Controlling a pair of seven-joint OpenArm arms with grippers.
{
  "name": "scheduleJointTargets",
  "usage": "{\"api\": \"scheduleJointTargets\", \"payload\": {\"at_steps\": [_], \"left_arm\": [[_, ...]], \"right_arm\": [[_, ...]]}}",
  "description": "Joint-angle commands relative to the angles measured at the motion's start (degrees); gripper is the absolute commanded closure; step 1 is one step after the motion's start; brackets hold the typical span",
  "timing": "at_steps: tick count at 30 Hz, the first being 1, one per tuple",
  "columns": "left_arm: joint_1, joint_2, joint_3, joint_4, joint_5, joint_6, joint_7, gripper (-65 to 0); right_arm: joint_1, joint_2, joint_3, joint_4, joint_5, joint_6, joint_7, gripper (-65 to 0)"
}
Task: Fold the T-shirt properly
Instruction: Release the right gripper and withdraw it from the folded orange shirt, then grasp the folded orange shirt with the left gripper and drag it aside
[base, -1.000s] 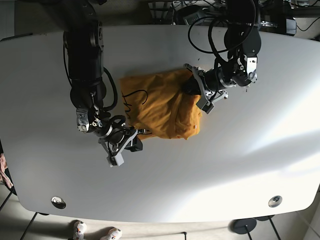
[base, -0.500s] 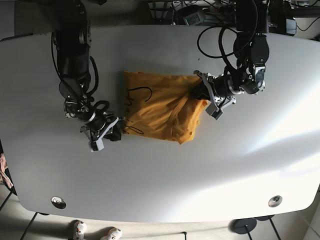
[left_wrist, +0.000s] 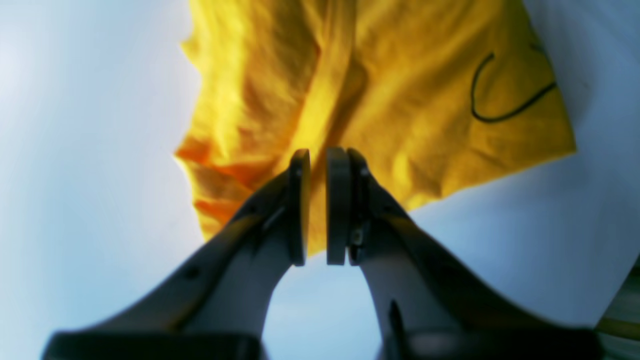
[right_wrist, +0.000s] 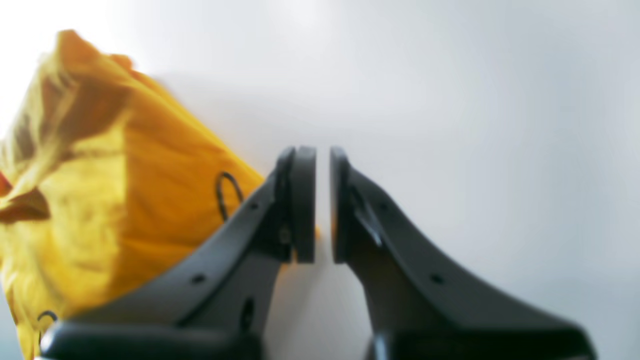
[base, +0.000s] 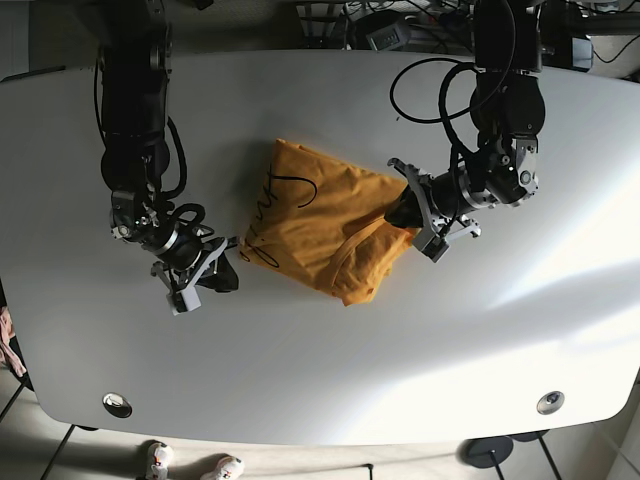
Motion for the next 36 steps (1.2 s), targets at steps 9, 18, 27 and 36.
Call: {"api": "scheduleJointTargets", "payload": {"at_steps": [9,18,27,36], "left_arm": [[3.8,-0.2,-2.4,-7.4,-1.1,2.2,-11.3,-4.3],[-17.7,-0.2,-1.7,-34.6,-0.9,2.1,-16.4,-4.3],[-30.7,-0.3,2.2,-49.9,-0.9,2.1,-23.9,-4.3],[-32.7,-3.2,2.2,-41.0,-0.8,2.5,-23.5,-4.9]], "right_arm": [[4.1,-0.4,-6.4,-9.0,-3.7,0.16,8.6,-4.3],[-6.9,1.7,-6.2,-1.9,-3.6,0.16,10.9,-4.1],[-17.9,-3.3,-6.4,13.5,-4.1,-0.36,4.9,-4.1],[-19.2,-4.8,-5.6,20.8,-3.7,-0.36,1.2,-4.1]]}}
